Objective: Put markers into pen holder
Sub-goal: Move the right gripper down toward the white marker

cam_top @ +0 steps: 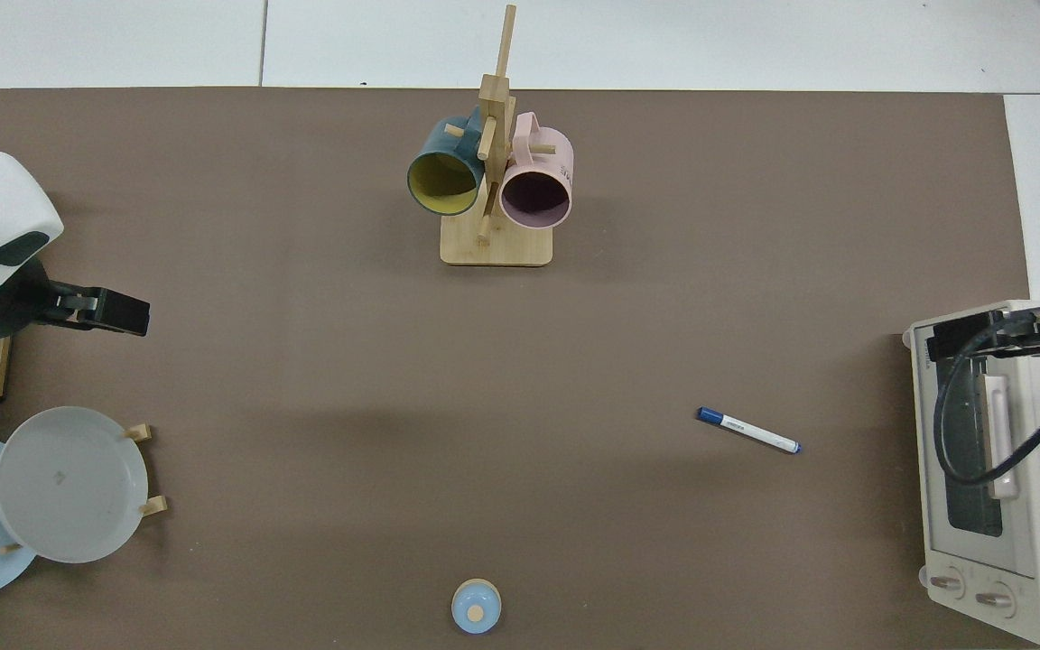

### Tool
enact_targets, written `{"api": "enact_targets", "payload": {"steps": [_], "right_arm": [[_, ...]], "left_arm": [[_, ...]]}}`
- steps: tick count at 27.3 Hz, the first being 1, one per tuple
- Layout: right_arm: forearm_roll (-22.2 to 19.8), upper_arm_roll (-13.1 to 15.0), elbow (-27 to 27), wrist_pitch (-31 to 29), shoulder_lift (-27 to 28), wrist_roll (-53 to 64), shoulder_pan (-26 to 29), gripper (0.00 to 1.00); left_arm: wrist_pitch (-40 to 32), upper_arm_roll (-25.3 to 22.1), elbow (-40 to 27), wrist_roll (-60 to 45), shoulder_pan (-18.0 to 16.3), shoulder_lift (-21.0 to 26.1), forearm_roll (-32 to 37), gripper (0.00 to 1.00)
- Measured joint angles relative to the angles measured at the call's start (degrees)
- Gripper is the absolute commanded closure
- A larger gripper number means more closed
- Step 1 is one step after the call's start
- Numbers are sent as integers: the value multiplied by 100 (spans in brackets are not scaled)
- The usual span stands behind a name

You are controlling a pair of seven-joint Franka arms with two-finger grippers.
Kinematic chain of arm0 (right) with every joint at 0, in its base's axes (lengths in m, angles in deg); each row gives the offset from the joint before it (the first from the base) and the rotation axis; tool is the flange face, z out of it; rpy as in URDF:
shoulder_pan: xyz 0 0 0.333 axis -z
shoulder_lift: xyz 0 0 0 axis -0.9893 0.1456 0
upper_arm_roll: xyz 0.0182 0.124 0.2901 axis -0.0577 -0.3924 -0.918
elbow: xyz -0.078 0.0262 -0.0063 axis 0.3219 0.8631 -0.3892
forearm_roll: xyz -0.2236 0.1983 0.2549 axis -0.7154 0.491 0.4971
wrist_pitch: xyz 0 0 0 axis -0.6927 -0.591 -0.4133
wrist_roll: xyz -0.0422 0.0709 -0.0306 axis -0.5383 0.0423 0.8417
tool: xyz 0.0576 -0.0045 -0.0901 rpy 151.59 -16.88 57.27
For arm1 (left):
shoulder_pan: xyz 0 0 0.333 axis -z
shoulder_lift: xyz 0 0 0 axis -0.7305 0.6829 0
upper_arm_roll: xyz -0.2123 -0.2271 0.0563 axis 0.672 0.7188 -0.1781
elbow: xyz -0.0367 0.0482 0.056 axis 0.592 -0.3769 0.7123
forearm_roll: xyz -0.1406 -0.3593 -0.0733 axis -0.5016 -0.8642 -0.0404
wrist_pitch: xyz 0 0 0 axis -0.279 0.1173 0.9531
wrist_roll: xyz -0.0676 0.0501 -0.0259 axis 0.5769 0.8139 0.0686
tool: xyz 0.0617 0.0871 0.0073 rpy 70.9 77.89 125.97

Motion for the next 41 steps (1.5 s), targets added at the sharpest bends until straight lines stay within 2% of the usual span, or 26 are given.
{"api": "enact_targets", "payload": {"steps": [18,22,25,28,31,37,41], "right_arm": [[0,74,-9,-33,1,3,18,0],[0,86,-20,-458,14,2,60,0],[0,93,-49,-1017,49,-159,85,1],[0,95,-105,-1504,91,-615,85,1],[1,89,-157,-1710,119,-1186,84,0],[4,48,-207,-1685,117,-2871,73,0],[4,27,-342,-1456,47,-4289,62,0]], "left_arm": [[0,61,-17,0,-138,-2,-202,0],[3,66,-85,0,-138,-27,-203,0],[30,66,-157,0,-138,-61,-203,0],[49,66,-200,0,-138,-86,-203,0],[66,64,-240,0,-138,-112,-204,0],[74,61,-274,0,-140,-129,-204,0],[81,61,-291,0,-140,-130,-204,0]]}}
